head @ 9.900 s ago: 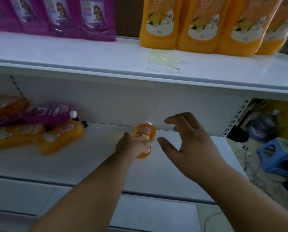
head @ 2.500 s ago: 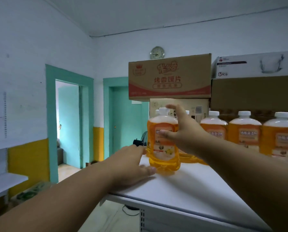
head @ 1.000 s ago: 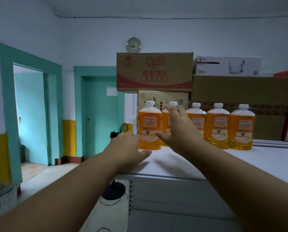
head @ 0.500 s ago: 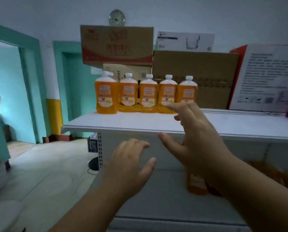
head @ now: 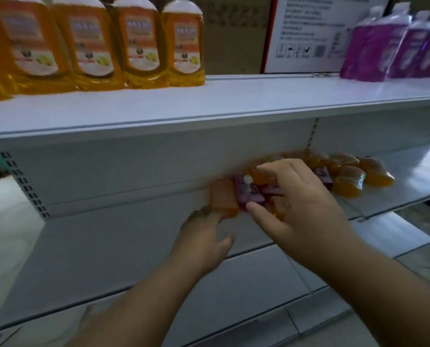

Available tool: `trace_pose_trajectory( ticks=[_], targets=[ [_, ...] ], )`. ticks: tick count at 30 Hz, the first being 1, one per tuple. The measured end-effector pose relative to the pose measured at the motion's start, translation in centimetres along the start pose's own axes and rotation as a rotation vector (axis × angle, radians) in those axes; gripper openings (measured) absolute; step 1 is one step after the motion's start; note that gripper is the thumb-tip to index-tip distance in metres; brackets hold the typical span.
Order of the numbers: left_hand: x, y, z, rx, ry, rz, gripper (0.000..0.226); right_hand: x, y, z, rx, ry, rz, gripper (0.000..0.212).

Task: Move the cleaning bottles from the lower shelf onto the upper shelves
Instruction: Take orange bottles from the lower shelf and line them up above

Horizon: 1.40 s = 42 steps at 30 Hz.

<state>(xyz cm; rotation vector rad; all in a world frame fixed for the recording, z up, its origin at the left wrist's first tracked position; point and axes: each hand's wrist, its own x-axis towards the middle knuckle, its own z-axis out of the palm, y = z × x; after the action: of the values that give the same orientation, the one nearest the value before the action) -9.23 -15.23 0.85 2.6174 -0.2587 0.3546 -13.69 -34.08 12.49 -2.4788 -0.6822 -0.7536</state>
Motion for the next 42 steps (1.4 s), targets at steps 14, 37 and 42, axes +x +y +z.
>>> trace_pose_trajectory(
  ticks=[14,37,42],
  targets=[
    [14.8,-1.9,8.4,-0.256,-0.083,-0.840,0.084,2.6,12.7,3.1,0.022,-0.078,0.151,0.052],
    [3.9,11.5,7.5,-1.674,0.268,-0.788,0.089,3.5,29.9,11.0,-0.215,-0.668,0.073,0.059],
    [4.5,12.2,7.6,-1.558,0.226,-0.762,0.082,4.6,28.9,11.1,-0.178,-0.849,0.028,0.073]
  ],
)
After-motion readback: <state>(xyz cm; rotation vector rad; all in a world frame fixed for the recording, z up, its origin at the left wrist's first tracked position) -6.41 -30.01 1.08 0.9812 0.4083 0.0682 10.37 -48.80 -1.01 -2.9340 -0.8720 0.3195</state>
